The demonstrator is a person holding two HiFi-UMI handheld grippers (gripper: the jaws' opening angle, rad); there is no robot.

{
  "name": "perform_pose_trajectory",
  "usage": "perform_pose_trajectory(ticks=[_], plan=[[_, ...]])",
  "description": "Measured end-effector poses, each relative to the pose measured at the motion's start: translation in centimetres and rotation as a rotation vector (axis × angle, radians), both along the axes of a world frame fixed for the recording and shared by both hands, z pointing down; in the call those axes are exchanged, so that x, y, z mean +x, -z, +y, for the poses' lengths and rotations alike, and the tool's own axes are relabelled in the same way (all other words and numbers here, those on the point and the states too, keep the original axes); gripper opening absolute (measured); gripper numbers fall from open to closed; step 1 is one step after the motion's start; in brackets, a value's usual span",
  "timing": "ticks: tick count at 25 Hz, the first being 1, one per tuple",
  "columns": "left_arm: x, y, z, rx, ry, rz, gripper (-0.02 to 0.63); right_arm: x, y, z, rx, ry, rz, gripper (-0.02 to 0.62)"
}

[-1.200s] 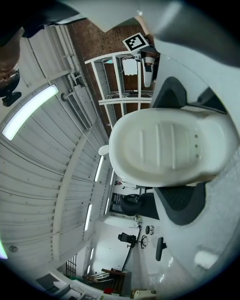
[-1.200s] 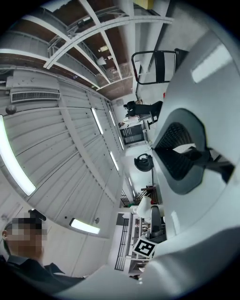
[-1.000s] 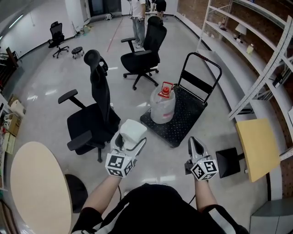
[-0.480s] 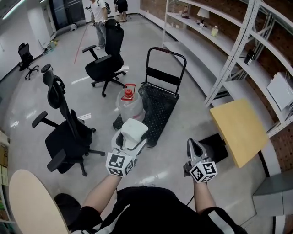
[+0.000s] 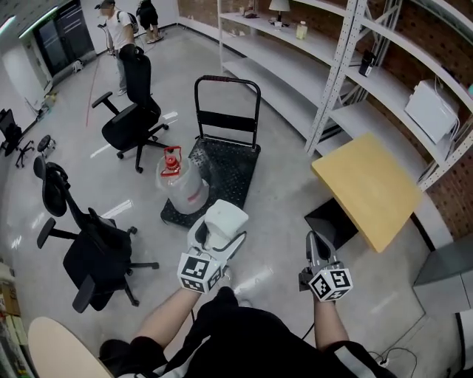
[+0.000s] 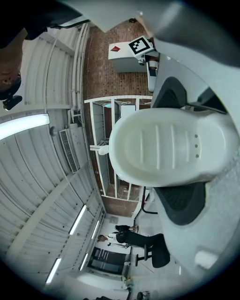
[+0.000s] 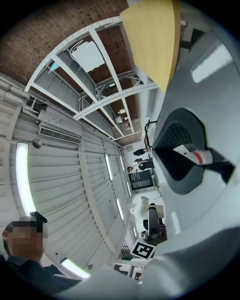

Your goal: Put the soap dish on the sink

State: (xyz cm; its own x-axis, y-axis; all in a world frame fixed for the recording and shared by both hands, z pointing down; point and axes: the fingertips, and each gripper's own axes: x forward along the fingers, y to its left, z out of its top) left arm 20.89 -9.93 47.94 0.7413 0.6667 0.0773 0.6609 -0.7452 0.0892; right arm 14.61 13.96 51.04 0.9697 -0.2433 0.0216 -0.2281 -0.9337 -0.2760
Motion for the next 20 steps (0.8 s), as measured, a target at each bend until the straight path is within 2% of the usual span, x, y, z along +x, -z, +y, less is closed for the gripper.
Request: perform_pose_trajectory(ticks=[4, 8, 14, 20], plan=[[2.8, -0.6, 2.8, -0.018, -0.066, -0.002, 0.466, 1.0, -0.5, 2.1, -0.013, -0.064, -0.010, 0.006], [7.1, -1.4, 6.2, -0.011, -0.148, -0.012, 0.466, 3.0, 0.6, 4.6, -0.038, -0.143, 0.004, 0.006], [13.4, 0.2, 11.3, -0.027, -0.273, 0.013, 0.466, 6.7, 2.9, 8.5, -0.055, -0.262, 0.036, 0.006], [17.3, -0.5, 16.0, -0.031, -0.390, -0.013, 0.466, 8.7, 3.1, 11.3, -0.068, -0.342, 0.016, 0.006]])
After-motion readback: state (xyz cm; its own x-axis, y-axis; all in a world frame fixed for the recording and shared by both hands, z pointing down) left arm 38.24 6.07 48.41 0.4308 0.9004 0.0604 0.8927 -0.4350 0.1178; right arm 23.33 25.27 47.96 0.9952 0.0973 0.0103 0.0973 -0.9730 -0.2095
